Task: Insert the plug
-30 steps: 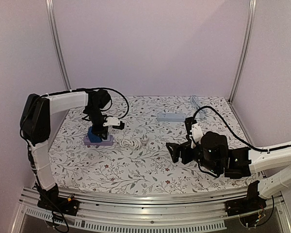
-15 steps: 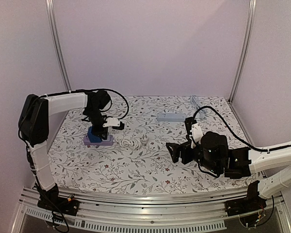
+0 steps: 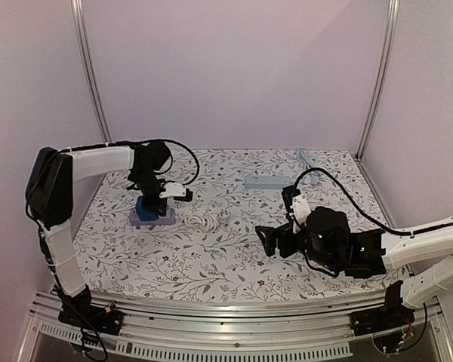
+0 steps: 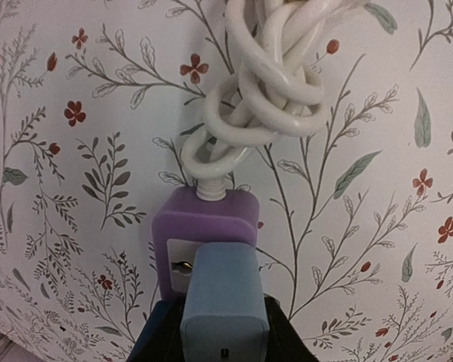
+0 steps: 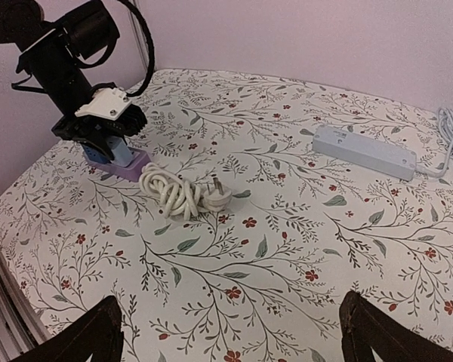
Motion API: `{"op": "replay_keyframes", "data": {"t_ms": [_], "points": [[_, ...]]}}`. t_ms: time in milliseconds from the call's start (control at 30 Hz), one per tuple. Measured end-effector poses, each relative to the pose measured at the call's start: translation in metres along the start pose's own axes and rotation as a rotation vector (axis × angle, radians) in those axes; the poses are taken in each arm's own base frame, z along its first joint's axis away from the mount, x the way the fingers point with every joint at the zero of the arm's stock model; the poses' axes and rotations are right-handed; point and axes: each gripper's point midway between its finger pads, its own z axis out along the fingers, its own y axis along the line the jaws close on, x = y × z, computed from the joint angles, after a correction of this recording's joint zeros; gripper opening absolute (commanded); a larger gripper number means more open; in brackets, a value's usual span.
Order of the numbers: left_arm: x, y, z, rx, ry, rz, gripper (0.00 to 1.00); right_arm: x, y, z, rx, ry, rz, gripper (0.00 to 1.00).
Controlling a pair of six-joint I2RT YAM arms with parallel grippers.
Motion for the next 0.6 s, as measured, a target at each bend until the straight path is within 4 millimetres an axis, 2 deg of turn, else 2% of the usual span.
{"op": "replay_keyframes", "data": {"t_ms": [233,333,367,400,433,467,600], "points": [[0.001,0.004,-0.004,0.001,-0.010,-0.020,0.00,0.001,0.004,0.001,-0.015,0.007,-0.006,0.99],[0.001,0.005,-0.005,0.009,-0.030,-0.031,0.10,0.001,0.005,0.001,-0.021,0.009,-0.006,0.99],[0.001,0.005,-0.006,0.010,-0.032,-0.034,0.18,0.000,0.005,0.001,-0.024,0.009,-0.006,0.99],[0.002,0.006,-0.006,0.010,-0.034,-0.039,0.35,0.000,0.006,0.001,-0.029,0.009,-0.005,0.99],[0.003,0.007,-0.006,0.009,-0.033,-0.043,0.74,-0.001,0.007,0.000,-0.033,0.007,-0.002,0.99],[0.004,0.007,-0.006,0.009,-0.034,-0.045,0.96,-0.002,0.007,-0.001,-0.037,0.005,0.000,0.99],[0.011,-0.003,0.001,0.047,-0.023,-0.062,1.00,-0.011,0.009,-0.006,-0.053,-0.018,0.016,0.99]]}}
